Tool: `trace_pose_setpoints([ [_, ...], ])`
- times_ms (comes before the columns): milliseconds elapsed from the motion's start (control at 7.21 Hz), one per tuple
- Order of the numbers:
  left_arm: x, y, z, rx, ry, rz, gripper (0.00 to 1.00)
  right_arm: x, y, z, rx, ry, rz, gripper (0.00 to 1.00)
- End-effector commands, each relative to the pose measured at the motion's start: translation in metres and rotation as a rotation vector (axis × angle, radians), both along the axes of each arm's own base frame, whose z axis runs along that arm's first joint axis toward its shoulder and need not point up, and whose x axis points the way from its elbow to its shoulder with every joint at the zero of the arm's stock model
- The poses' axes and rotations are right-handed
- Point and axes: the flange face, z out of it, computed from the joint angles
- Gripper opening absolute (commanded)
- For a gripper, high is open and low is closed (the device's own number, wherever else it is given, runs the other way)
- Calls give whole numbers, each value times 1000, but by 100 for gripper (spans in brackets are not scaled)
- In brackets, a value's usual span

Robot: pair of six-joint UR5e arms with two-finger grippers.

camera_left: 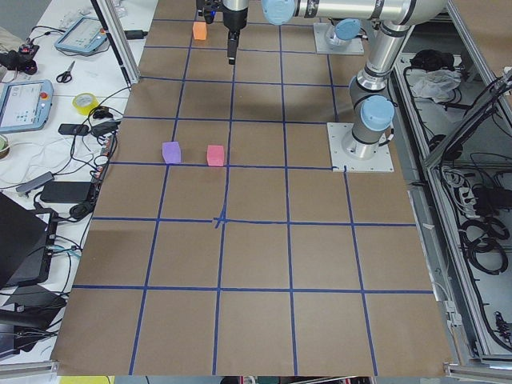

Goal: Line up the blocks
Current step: 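Lower the right gripper onto the orange cube and grasp it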

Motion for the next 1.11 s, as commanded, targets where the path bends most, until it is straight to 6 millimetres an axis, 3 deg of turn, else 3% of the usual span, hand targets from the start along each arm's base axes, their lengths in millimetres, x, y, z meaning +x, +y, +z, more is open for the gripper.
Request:
trace_pose_setpoints([
  [0,0,0,0,0,0,1,100,-17,-28,-44,38,26,6,100],
  [277,0,0,0,0,0,0,100,-39,-31,-58,55,21,25,100],
  [555,0,0,0,0,0,0,100,-38,-33,-72,66,9,21,98],
  [832,0,0,0,0,0,1,100,-39,-35,-81,63,12,42,91],
  [971,0,0,0,-2,0,1,100,-39,-36,-88,72,9,44,81],
])
